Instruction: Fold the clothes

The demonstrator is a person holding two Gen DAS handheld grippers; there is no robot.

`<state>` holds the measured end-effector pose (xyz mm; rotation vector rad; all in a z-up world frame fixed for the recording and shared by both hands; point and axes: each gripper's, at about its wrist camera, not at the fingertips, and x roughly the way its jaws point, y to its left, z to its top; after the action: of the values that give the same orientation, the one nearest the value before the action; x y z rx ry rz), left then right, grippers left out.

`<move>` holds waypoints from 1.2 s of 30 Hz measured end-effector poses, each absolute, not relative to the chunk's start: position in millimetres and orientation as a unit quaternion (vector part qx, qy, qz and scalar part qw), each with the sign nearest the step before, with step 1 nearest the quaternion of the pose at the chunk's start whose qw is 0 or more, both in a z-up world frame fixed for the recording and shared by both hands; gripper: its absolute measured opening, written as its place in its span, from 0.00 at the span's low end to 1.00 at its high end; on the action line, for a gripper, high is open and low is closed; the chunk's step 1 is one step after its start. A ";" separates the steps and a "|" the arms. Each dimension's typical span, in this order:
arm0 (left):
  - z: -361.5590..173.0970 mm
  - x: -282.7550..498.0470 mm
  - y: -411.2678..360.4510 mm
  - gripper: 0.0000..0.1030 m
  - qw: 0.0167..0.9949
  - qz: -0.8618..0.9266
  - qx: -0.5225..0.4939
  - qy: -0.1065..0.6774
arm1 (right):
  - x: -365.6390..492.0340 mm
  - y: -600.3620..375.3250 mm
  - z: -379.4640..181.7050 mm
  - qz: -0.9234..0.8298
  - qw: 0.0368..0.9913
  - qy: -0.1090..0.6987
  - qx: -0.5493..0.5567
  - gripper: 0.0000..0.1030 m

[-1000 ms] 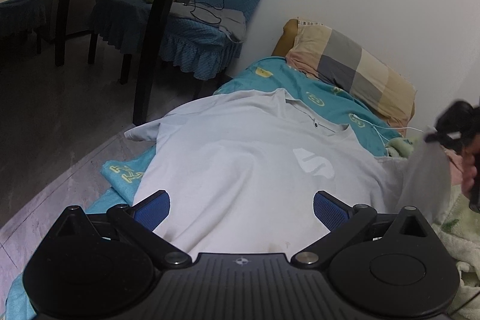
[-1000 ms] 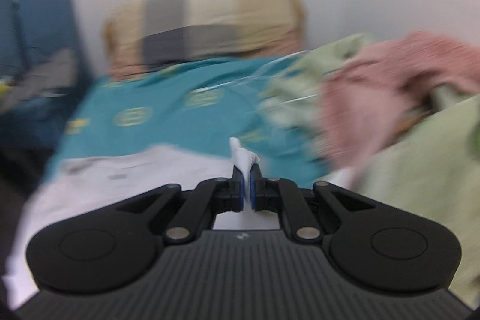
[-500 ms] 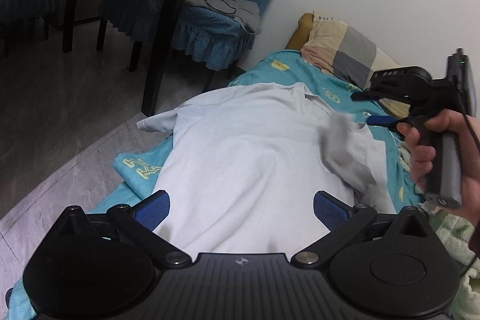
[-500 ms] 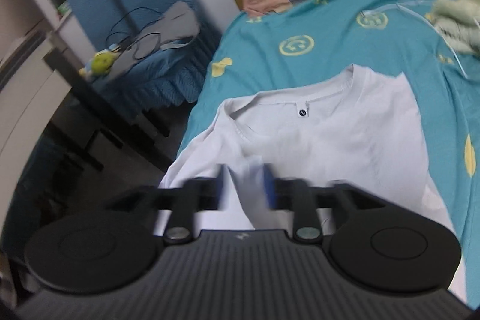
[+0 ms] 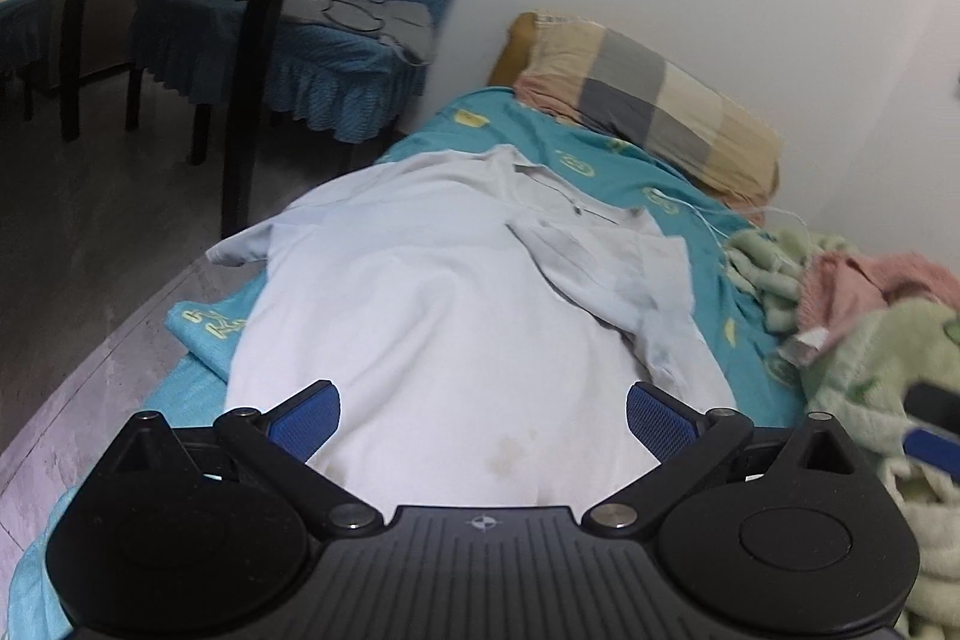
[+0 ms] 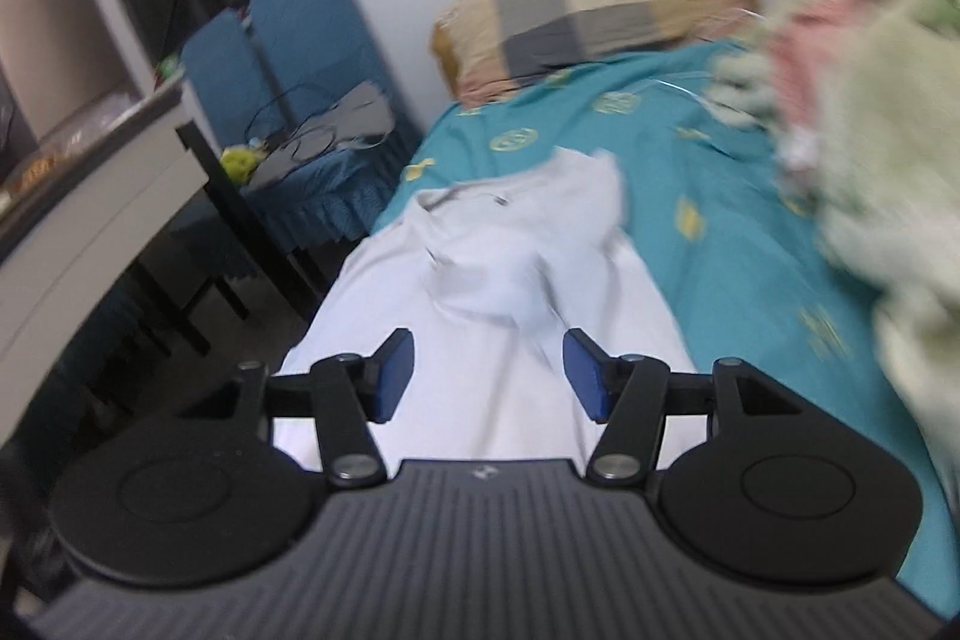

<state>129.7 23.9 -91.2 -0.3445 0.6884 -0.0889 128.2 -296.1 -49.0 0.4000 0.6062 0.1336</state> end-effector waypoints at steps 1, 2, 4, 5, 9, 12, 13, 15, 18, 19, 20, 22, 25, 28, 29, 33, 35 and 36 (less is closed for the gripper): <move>-89.5 123.0 18.5 0.99 0.926 -0.054 -0.163 0.338 | 109.6 -305.1 -51.7 0.055 0.933 0.293 0.203 0.56; -87.9 115.8 12.7 0.99 0.925 -0.067 -0.158 0.340 | 93.4 -314.3 -53.5 0.039 0.933 0.293 0.208 0.56; -85.6 102.6 -1.6 0.99 0.923 -0.088 -0.142 0.346 | 66.2 -331.8 -55.7 0.007 0.931 0.288 0.224 0.58; -84.7 96.1 -9.3 0.99 0.923 -0.098 -0.132 0.349 | 53.4 -340.2 -56.0 -0.003 0.930 0.284 0.232 0.58; -90.2 73.5 -45.5 0.96 0.909 -0.142 -0.112 0.375 | 18.4 -370.0 -53.3 -0.017 0.935 0.248 0.254 0.58; -100.6 62.1 -75.9 0.90 0.890 -0.172 -0.114 0.408 | 11.8 -385.4 -55.6 -0.032 0.939 0.233 0.249 0.58; -103.9 58.8 -86.0 0.88 0.884 -0.182 -0.114 0.416 | 11.3 -390.1 -56.7 -0.039 0.941 0.231 0.246 0.58; -111.4 51.9 -105.9 0.86 0.873 -0.202 -0.113 0.429 | 8.2 -401.8 -59.2 -0.043 0.940 0.224 0.252 0.58; -131.7 47.2 -130.9 0.83 0.852 -0.221 -0.120 0.459 | 6.8 -418.1 -64.2 -0.037 0.936 0.219 0.274 0.58; -139.1 46.0 -138.9 0.78 0.845 -0.226 -0.124 0.469 | 7.9 -422.4 -66.5 -0.037 0.934 0.220 0.280 0.58; -146.1 45.3 -145.2 0.76 0.838 -0.230 -0.128 0.478 | 8.1 -425.8 -69.2 -0.037 0.932 0.222 0.285 0.58; -159.5 44.7 -154.2 0.69 0.826 -0.236 -0.141 0.492 | 10.7 -429.9 -74.7 -0.036 0.927 0.228 0.296 0.58; -175.2 46.0 -163.9 0.63 0.815 -0.239 -0.158 0.504 | 15.6 -433.0 -81.4 -0.031 0.921 0.237 0.307 0.58; -179.0 49.5 -167.0 0.49 0.815 -0.245 -0.171 0.497 | 20.7 -433.4 -86.8 -0.025 0.917 0.246 0.314 0.58; -178.7 49.9 -166.7 0.43 0.813 -0.250 -0.178 0.495 | 22.5 -433.1 -88.1 -0.023 0.916 0.248 0.315 0.58; -178.1 52.4 -164.7 0.27 0.804 -0.261 -0.194 0.498 | 26.4 -432.7 -91.5 -0.018 0.913 0.255 0.319 0.58; -182.1 53.7 -164.3 0.27 0.795 -0.261 -0.202 0.510 | 26.6 -432.6 -92.5 -0.016 0.911 0.257 0.323 0.58; -185.3 54.2 -163.8 0.27 0.787 -0.260 -0.209 0.518 | 26.8 -432.7 -92.6 -0.015 0.910 0.258 0.325 0.58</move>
<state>54.2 -163.8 -185.3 -0.4512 1.1167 -0.5601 26.8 -432.7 -92.6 0.6697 0.5312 -0.0308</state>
